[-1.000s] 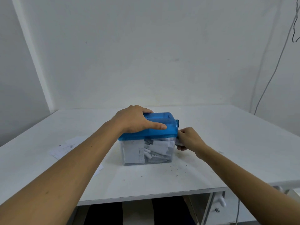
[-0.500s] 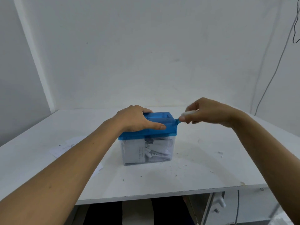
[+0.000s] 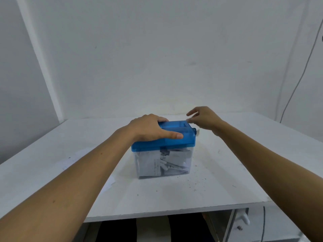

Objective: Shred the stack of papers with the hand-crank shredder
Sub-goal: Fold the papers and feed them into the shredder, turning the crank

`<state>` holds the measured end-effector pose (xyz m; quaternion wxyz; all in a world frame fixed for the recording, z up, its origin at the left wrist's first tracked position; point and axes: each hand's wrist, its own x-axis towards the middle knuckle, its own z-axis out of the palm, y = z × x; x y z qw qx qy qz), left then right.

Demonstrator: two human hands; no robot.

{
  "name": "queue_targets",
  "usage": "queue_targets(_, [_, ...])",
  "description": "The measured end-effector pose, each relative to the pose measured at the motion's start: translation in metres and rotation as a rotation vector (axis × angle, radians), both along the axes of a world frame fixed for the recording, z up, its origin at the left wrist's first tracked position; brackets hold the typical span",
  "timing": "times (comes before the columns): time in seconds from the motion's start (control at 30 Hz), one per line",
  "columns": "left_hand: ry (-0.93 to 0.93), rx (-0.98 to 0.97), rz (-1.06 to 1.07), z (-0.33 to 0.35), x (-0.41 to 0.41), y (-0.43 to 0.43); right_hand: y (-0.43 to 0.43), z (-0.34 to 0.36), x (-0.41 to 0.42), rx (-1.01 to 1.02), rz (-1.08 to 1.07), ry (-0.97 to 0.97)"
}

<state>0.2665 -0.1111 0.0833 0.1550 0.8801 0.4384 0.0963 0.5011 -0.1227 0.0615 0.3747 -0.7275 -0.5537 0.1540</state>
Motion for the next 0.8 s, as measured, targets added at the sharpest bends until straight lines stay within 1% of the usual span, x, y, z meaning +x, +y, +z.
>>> queue_targets(0.1, [0.009,-0.090,-0.042,0.009,-0.002,0.003,-0.006,0.029,-0.025,0.131,0.055,-0.023])
queue_targets(0.13, [-0.019,-0.098,-0.054,0.014,-0.003,0.002,-0.008,0.038,-0.036,0.166,0.074,-0.047])
queue_targets(0.2, [-0.159,-0.071,-0.046,0.024,-0.012,0.004,-0.011,0.056,-0.060,0.223,0.129,-0.120])
queue_targets(0.3, [-0.371,0.077,0.051,0.030,-0.045,0.017,-0.013,0.071,-0.099,0.265,0.206,-0.209])
queue_targets(0.37, [-0.464,0.126,0.135,0.026,-0.077,0.028,-0.012,0.075,-0.126,0.274,0.260,-0.244])
queue_targets(0.43, [-0.507,0.130,0.200,0.018,-0.109,0.038,-0.010,0.074,-0.154,0.269,0.310,-0.295])
queue_targets(0.53, [-0.537,0.097,0.273,0.000,-0.156,0.047,-0.005,0.067,-0.204,0.245,0.393,-0.379])
queue_targets(0.63, [-0.557,0.048,0.281,-0.028,-0.190,0.051,-0.006,0.047,-0.249,0.209,0.479,-0.500])
queue_targets(0.73, [-0.586,-0.005,0.344,-0.062,-0.211,0.052,-0.005,0.005,-0.286,0.033,0.555,-0.595])
queue_targets(0.8, [-0.558,-0.027,0.416,-0.083,-0.218,0.049,0.001,-0.029,-0.300,-0.114,0.533,-0.645])
